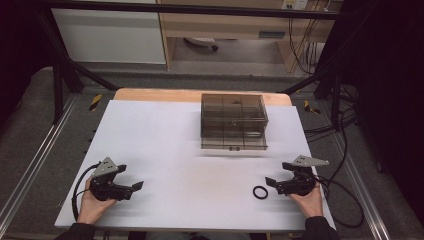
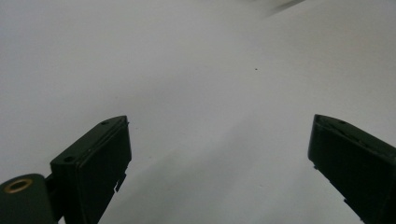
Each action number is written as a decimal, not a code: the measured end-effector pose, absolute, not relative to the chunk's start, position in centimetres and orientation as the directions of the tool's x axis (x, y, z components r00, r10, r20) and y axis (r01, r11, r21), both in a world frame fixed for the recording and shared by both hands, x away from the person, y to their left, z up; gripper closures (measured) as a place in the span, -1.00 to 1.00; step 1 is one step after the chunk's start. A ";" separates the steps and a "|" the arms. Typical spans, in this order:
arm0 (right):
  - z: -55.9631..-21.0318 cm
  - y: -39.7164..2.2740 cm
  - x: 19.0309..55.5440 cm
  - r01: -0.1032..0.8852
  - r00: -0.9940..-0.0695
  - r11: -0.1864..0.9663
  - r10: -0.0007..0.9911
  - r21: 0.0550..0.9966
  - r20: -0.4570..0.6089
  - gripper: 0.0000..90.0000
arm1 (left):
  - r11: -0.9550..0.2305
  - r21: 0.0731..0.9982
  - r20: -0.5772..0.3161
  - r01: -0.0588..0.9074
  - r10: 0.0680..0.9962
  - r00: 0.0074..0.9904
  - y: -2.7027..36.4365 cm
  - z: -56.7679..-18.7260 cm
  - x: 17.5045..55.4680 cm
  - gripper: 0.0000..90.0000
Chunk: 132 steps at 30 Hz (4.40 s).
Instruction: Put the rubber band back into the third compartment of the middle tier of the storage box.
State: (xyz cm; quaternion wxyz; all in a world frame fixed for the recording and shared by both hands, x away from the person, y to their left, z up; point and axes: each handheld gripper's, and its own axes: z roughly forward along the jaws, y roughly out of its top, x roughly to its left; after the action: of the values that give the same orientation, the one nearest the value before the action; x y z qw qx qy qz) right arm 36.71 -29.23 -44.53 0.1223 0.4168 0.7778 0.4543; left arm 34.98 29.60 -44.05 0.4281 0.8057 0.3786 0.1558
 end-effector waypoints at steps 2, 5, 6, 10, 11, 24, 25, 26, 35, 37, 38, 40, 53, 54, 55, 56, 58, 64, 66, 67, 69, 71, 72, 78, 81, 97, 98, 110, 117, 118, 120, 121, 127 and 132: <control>-44.5 -29.2 36.7 0.537 -0.623 0.241 0.759 0.809 0.188 -0.98 | -0.347 0.808 -0.073 0.477 0.744 0.665 29.6 -44.1 35.0 -0.87; -44.5 -29.2 36.7 0.537 -0.622 0.238 0.760 0.809 0.189 -0.98 | -0.348 0.808 -0.071 0.476 0.744 0.665 29.6 -44.1 35.0 -0.87; -44.5 -29.2 36.7 0.535 -0.624 0.239 0.758 0.810 0.188 -0.98 | -0.349 0.808 -0.070 0.475 0.744 0.665 29.7 -44.1 35.0 -0.86; -44.5 -29.2 36.6 0.538 -0.622 0.238 0.759 0.809 0.191 -0.98 | -0.341 0.809 -0.077 0.478 0.746 0.662 29.7 -44.1 35.0 -0.85; -44.5 -29.2 36.6 0.537 -0.623 0.238 0.759 0.809 0.190 -0.98 | -0.343 0.808 -0.076 0.479 0.745 0.662 29.8 -44.1 35.0 -0.85; -44.0 -28.2 36.3 0.535 -0.636 0.259 0.750 0.804 0.181 -0.98 | -0.343 0.807 -0.079 0.482 0.745 0.662 29.7 -44.2 34.9 -0.85; -44.0 -28.1 36.3 0.535 -0.638 0.265 0.750 0.802 0.177 -0.98 | -0.344 0.806 -0.077 0.481 0.745 0.663 29.7 -44.2 34.9 -0.85; -44.0 -28.0 36.2 0.537 -0.637 0.265 0.750 0.801 0.179 -0.98 | -0.341 0.806 -0.081 0.483 0.745 0.662 29.7 -44.2 34.9 -0.85; -44.1 -27.4 36.1 0.553 -0.643 0.284 0.744 0.783 0.184 -0.96 | -0.343 0.806 -0.080 0.482 0.745 0.663 29.6 -44.2 34.9 -0.85; -44.1 -27.3 36.1 0.553 -0.644 0.286 0.743 0.783 0.184 -0.96 | -0.342 0.806 -0.081 0.484 0.745 0.662 29.6 -44.2 35.0 -0.85; -44.1 -27.3 36.1 0.552 -0.646 0.287 0.740 0.783 0.185 -0.96 | -0.343 0.805 -0.080 0.484 0.745 0.662 29.6 -44.2 35.0 -0.85; -44.2 -27.2 36.1 0.552 -0.652 0.295 0.736 0.780 0.184 -0.94 | -0.344 0.805 -0.078 0.483 0.746 0.661 29.6 -44.3 35.0 -0.85; -44.5 -26.7 36.0 0.566 -0.660 0.321 0.728 0.760 0.184 -0.81 | -0.343 0.802 -0.084 0.489 0.746 0.660 29.6 -44.4 35.0 -0.84; -44.6 -26.5 35.9 0.562 -0.667 0.333 0.724 0.757 0.176 -0.78 | -0.343 0.802 -0.083 0.489 0.746 0.660 29.6 -44.4 35.0 -0.84; -44.6 -26.5 35.9 0.562 -0.667 0.333 0.724 0.757 0.176 -0.78 | -0.345 0.802 -0.082 0.489 0.746 0.660 29.6 -44.4 35.0 -0.84; -44.6 -26.5 36.0 0.555 -0.675 0.343 0.718 0.758 0.169 -0.76 | -0.343 0.802 -0.083 0.489 0.747 0.660 29.6 -44.4 35.0 -0.84; -44.6 -26.3 35.9 0.555 -0.681 0.352 0.712 0.753 0.169 -0.70 | -0.343 0.802 -0.082 0.488 0.747 0.660 29.6 -44.4 35.0 -0.84; -44.8 -26.0 35.8 0.550 -0.702 0.382 0.693 0.743 0.163 -0.50 | -0.345 0.800 -0.084 0.491 0.746 0.660 29.5 -44.5 35.0 -0.83; -44.9 -26.0 35.8 0.545 -0.709 0.395 0.688 0.739 0.156 -0.40 | -0.349 0.798 -0.081 0.490 0.745 0.662 29.5 -44.5 35.0 -0.83; -44.9 -26.0 35.8 0.545 -0.709 0.395 0.688 0.739 0.156 -0.40 | -0.350 0.798 -0.081 0.491 0.745 0.662 29.5 -44.6 35.0 -0.83; -44.9 -26.0 35.8 0.549 -0.709 0.399 0.687 0.734 0.157 -0.34 | -0.350 0.798 -0.081 0.491 0.745 0.662 29.5 -44.6 35.0 -0.83; -44.9 -26.0 35.7 0.549 -0.711 0.407 0.687 0.730 0.151 -0.25 | -0.349 0.798 -0.081 0.492 0.746 0.661 29.5 -44.6 35.0 -0.83; -44.9 -26.0 35.7 0.549 -0.711 0.407 0.687 0.730 0.151 -0.25 | -0.350 0.797 -0.081 0.492 0.746 0.661 29.5 -44.6 35.0 -0.83; -44.9 -26.0 35.7 0.544 -0.723 0.427 0.675 0.723 0.145 -0.04 | -0.350 0.797 -0.081 0.492 0.746 0.661 29.5 -44.6 34.9 -0.83; -44.9 -26.0 35.6 0.545 -0.724 0.432 0.675 0.719 0.142 0.07 | -0.348 0.799 -0.080 0.491 0.747 0.660 29.5 -44.6 34.9 -0.82; -44.9 -26.0 35.4 0.546 -0.734 0.448 0.664 0.708 0.146 0.49 | -0.344 0.800 -0.081 0.491 0.750 0.656 29.6 -44.6 34.9 -0.82; -44.9 -26.1 35.4 0.543 -0.735 0.450 0.663 0.709 0.141 0.51 | -0.344 0.800 -0.080 0.491 0.750 0.657 29.6 -44.6 34.9 -0.82; -44.9 -26.0 35.4 0.544 -0.739 0.461 0.659 0.701 0.140 0.68 | -0.344 0.801 -0.079 0.490 0.750 0.657 29.6 -44.6 34.9 -0.81; -45.0 -26.0 35.4 0.545 -0.738 0.470 0.662 0.695 0.130 0.73 | -0.344 0.801 -0.079 0.490 0.750 0.657 29.6 -44.6 34.9 -0.81; -44.9 -26.0 35.4 0.544 -0.737 0.470 0.663 0.695 0.129 0.74 | -0.345 0.801 -0.079 0.490 0.750 0.657 29.6 -44.6 34.9 -0.81; -45.0 -26.0 35.4 0.544 -0.738 0.473 0.664 0.693 0.126 0.76 | -0.344 0.801 -0.079 0.490 0.750 0.657 29.6 -44.6 34.9 -0.81; -45.0 -26.0 35.4 0.544 -0.737 0.474 0.664 0.692 0.124 0.77 | -0.343 0.801 -0.079 0.490 0.750 0.656 29.5 -44.6 34.9 -0.81; -45.0 -26.0 35.4 0.543 -0.739 0.480 0.663 0.689 0.120 0.81 | -0.344 0.801 -0.079 0.490 0.751 0.656 29.5 -44.5 34.9 -0.81; -45.0 -25.9 35.4 0.546 -0.738 0.481 0.663 0.686 0.123 0.85 | -0.345 0.801 -0.078 0.490 0.751 0.656 29.6 -44.6 34.9 -0.81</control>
State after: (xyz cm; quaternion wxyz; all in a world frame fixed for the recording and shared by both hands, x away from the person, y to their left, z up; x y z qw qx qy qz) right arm 35.41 -25.94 -44.99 0.0798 0.3529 0.8567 0.3677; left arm 34.91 29.55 -44.55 0.4234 0.8053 0.3852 0.1542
